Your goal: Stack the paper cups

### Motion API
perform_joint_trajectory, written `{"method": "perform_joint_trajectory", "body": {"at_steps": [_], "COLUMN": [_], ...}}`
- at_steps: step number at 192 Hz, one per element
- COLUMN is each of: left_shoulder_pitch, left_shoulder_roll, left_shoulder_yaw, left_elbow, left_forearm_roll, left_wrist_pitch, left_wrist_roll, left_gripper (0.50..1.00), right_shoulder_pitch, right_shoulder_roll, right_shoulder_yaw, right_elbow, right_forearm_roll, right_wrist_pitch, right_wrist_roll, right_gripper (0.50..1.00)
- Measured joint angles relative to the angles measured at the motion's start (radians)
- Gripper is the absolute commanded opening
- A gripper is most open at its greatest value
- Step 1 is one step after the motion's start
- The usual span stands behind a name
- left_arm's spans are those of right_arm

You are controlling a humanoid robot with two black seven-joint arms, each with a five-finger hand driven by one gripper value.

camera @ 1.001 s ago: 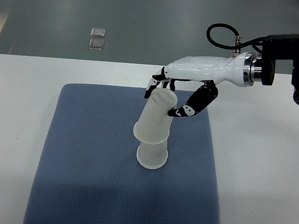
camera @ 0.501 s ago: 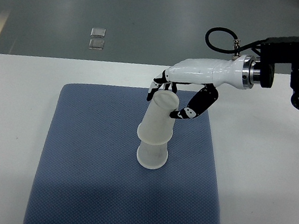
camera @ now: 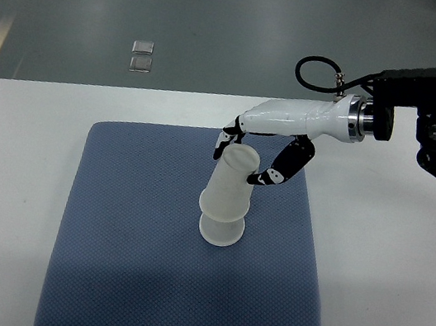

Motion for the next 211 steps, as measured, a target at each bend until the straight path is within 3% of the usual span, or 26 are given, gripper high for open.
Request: {"method": "perform_joint_trajectory", "body": {"at_steps": [29, 115, 160, 211], "left_shoulder_pitch": [0.000, 0.000, 0.000, 0.000], "left_shoulder_roll": [0.000, 0.000, 0.000, 0.000], "left_shoulder_yaw": [0.000, 0.000, 0.000, 0.000], "left_elbow": [0.000, 0.000, 0.000, 0.000], "left_forearm_roll": [0.000, 0.000, 0.000, 0.000], "left_wrist_pitch": [0.000, 0.000, 0.000, 0.000], "left_wrist_roll": [0.000, 0.000, 0.000, 0.000], "left_gripper": [1.000, 1.000, 1.000, 1.000], "right_shoulder_pitch": [0.000, -0.005, -0.065, -0.197], "right_shoulder_roll": [0.001, -0.003, 0.034, 0.178], "right_shoulder_yaw": [0.000, 0.024, 0.093, 0.228], "right_elbow": [-0.002, -0.042, -0.242, -0.476], "right_forearm_roll": [0.000, 0.044, 0.363, 0.738], "right_wrist_pitch": [0.000, -0.012, -0.162, -0.435], "right_wrist_roll": [0.000, -0.002, -0.054, -0.153], "right_gripper": [0.899, 0.901, 0.897, 0.897]}}
